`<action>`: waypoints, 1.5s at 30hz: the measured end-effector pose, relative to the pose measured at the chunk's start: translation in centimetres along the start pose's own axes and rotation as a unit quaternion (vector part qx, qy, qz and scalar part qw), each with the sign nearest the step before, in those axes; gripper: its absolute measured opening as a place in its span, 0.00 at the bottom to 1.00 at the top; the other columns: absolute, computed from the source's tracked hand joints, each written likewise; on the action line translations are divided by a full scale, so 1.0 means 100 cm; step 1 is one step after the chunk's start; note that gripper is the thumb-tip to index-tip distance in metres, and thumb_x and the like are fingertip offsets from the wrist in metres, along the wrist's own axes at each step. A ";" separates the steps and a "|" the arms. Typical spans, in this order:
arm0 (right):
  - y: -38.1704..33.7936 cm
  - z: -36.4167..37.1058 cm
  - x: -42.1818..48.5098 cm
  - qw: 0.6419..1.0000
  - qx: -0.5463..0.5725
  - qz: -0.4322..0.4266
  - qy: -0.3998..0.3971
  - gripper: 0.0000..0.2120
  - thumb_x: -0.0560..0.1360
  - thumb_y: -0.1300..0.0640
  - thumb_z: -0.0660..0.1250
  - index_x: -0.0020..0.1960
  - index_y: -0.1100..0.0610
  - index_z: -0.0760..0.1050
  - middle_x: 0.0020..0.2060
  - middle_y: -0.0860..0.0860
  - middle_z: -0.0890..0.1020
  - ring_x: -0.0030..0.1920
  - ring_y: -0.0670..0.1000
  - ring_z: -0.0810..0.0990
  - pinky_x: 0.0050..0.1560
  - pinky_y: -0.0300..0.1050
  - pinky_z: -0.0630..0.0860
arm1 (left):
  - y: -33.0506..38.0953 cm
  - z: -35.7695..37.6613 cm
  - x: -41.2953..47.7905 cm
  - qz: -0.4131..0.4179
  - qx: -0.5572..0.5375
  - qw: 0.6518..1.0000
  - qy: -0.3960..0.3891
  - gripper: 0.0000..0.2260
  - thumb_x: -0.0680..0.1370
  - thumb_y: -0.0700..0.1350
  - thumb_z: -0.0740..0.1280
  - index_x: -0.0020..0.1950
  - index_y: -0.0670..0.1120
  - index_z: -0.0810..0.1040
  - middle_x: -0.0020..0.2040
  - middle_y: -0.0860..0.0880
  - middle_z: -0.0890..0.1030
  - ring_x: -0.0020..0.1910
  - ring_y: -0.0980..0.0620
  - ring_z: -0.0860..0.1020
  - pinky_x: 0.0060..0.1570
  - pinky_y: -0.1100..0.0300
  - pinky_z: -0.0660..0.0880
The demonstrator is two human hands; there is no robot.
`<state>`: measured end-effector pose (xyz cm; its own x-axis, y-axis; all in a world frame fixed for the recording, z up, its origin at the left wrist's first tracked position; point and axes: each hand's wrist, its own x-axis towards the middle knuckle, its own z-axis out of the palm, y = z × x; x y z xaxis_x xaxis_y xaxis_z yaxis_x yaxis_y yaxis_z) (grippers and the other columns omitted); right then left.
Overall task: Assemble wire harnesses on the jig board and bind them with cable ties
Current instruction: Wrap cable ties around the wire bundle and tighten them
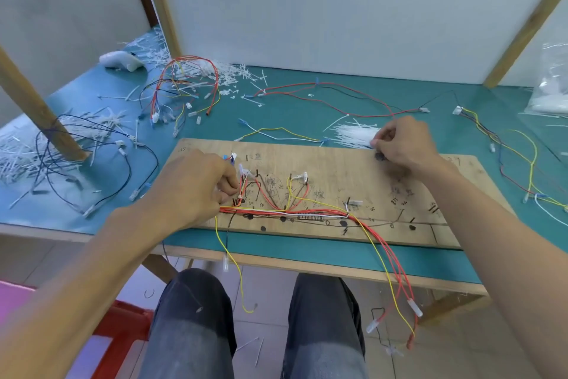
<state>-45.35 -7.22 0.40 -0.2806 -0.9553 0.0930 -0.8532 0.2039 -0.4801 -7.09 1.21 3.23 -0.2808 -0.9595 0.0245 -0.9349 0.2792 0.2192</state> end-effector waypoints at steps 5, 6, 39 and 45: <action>0.002 -0.001 0.006 0.999 0.037 0.000 -0.026 0.08 0.75 0.48 0.78 0.44 0.52 0.85 0.32 0.46 0.85 0.46 0.52 0.85 0.55 0.53 0.82 | 0.001 0.001 0.000 -0.007 -0.001 1.000 -0.003 0.11 0.74 0.39 0.78 0.50 0.54 0.87 0.41 0.61 0.86 0.48 0.60 0.83 0.45 0.64 0.73; 0.002 0.000 0.007 0.999 0.035 -0.005 -0.014 0.08 0.76 0.47 0.78 0.45 0.52 0.85 0.32 0.45 0.83 0.45 0.53 0.83 0.54 0.52 0.82 | 0.001 0.001 0.000 -0.007 -0.001 1.000 -0.003 0.11 0.74 0.39 0.78 0.50 0.54 0.87 0.41 0.60 0.86 0.48 0.60 0.83 0.45 0.64 0.73; -0.063 -0.008 -0.108 0.963 0.258 -0.080 -0.004 0.07 0.85 0.55 0.63 0.48 0.50 0.74 0.39 0.43 0.88 0.32 0.46 0.81 0.27 0.34 0.70 | 0.055 0.004 -0.001 0.246 0.018 0.969 0.022 0.20 0.75 0.53 0.77 0.67 0.57 0.81 0.63 0.62 0.80 0.60 0.54 0.69 0.61 0.49 0.70; -0.066 0.013 -0.185 0.969 0.186 -0.159 0.012 0.06 0.84 0.54 0.67 0.49 0.48 0.74 0.39 0.35 0.86 0.45 0.39 0.82 0.44 0.33 0.72 | 0.048 0.021 0.001 0.218 0.013 0.975 0.029 0.08 0.76 0.53 0.76 0.54 0.60 0.84 0.53 0.61 0.81 0.61 0.57 0.69 0.59 0.52 0.62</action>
<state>-33.95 8.78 0.71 -0.0436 -0.9508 0.3068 -0.6819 -0.1961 -0.7047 -12.05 2.55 2.21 -0.6416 -0.7492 0.1647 -0.7341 0.6620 0.1514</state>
